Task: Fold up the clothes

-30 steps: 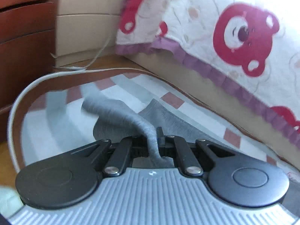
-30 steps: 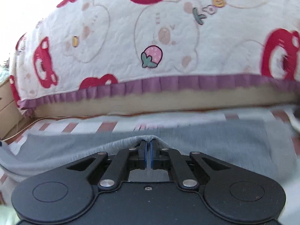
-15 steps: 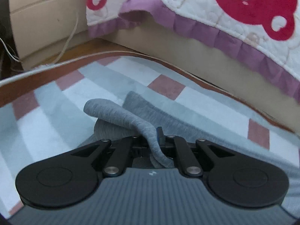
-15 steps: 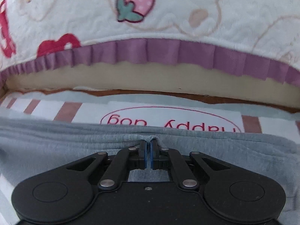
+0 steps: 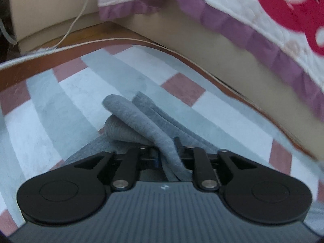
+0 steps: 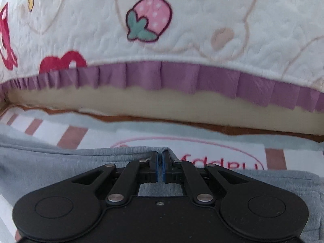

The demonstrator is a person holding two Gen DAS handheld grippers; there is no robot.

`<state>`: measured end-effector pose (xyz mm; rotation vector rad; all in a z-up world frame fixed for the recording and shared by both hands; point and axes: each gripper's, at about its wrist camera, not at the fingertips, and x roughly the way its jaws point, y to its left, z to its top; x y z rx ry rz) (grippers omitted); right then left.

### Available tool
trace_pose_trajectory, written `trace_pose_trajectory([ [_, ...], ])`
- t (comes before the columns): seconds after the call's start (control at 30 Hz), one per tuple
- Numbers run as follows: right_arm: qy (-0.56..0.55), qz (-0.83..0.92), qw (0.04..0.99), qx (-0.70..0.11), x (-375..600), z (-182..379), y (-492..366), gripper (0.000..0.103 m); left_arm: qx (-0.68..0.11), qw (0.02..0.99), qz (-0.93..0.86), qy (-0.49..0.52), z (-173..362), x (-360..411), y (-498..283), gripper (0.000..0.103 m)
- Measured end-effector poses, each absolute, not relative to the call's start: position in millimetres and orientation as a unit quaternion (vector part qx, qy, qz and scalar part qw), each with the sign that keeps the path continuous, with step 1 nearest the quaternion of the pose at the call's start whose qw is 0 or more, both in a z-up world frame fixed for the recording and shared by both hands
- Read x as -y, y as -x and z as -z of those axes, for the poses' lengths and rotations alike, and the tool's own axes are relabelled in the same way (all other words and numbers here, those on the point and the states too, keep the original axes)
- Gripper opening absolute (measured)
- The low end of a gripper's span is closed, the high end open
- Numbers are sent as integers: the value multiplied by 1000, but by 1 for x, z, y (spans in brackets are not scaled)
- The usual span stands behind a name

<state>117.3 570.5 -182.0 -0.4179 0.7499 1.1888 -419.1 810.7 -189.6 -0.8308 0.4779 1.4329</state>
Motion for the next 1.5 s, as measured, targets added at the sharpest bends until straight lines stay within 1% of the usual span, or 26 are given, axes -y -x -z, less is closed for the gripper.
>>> trace_pose_trajectory([
  [0.03, 193, -542, 746, -336, -572, 182, -117, 4, -209, 642, -640, 366, 187, -810, 423, 49],
  [0.07, 194, -542, 749, -329, -573, 181, -117, 4, -211, 638, -649, 358, 183, -807, 425, 56],
  [0.1, 223, -542, 748, -312, -580, 185, -110, 4, -212, 636, -656, 348, 178, -805, 427, 56],
  [0.17, 246, -526, 757, -299, -588, 195, -100, 4, -206, 650, -658, 320, 167, -792, 429, 58],
  [0.2, 241, -512, 763, -313, -591, 200, -99, 4, -202, 658, -658, 305, 162, -785, 430, 60],
  [0.27, 237, -492, 770, -331, -595, 210, -98, 4, -201, 673, -653, 283, 158, -769, 429, 68],
  [0.4, 257, -489, 772, -315, -597, 219, -93, 3, -247, 699, -614, 270, 168, -746, 420, 68],
  [0.5, 259, -487, 775, -309, -598, 221, -91, 3, -298, 693, -606, 251, 183, -733, 408, 68],
  [0.57, 254, -485, 778, -307, -596, 221, -90, 3, -320, 665, -627, 249, 193, -731, 410, 70],
  [0.67, 255, -485, 785, -289, -591, 223, -85, 4, -344, 597, -682, 246, 204, -729, 425, 70],
  [0.73, 267, -491, 779, -286, -589, 233, -82, 8, -360, 551, -715, 237, 208, -727, 437, 70],
  [0.8, 284, -501, 774, -265, -584, 237, -77, 9, -352, 542, -717, 260, 206, -725, 449, 67],
  [0.87, 290, -501, 774, -257, -580, 234, -74, 9, -322, 566, -708, 275, 199, -723, 452, 66],
  [0.93, 282, -499, 780, -252, -577, 227, -71, 12, -284, 604, -693, 272, 188, -719, 449, 66],
  [0.97, 271, -499, 787, -242, -573, 221, -67, 17, -267, 631, -678, 265, 181, -717, 443, 66],
  [1.0, 260, -499, 793, -232, -569, 215, -63, 25, -253, 656, -662, 259, 176, -715, 437, 67],
  [1.03, 247, -503, 799, -218, -564, 208, -56, 30, -245, 683, -639, 256, 172, -714, 429, 67],
  [1.07, 241, -514, 797, -204, -561, 203, -47, 39, -248, 712, -604, 259, 171, -717, 419, 67],
  [1.1, 236, -525, 795, -190, -558, 198, -38, 43, -259, 739, -565, 261, 172, -720, 408, 68],
  [1.17, 225, -547, 790, -162, -551, 188, -20, 43, -318, 785, -471, 247, 178, -723, 374, 68],
  [1.23, 239, -579, 765, -148, -550, 185, -3, 44, -378, 794, -427, 212, 185, -719, 339, 67],
  [1.3, 256, -620, 729, -136, -548, 186, 11, 45, -406, 794, -412, 187, 191, -719, 312, 67],
  [1.33, 265, -640, 709, -130, -546, 187, 18, 45, -413, 791, -410, 188, 195, -722, 302, 68],
  [1.4, 304, -668, 665, -136, -548, 197, 29, 48, -417, 774, -439, 185, 205, -731, 290, 72],
  [1.43, 326, -677, 644, -143, -550, 202, 34, 48, -405, 767, -460, 189, 207, -739, 291, 75],
  [1.5, 383, -653, 638, -143, -557, 219, 36, 48, -383, 743, -511, 201, 208, -753, 295, 75],
])
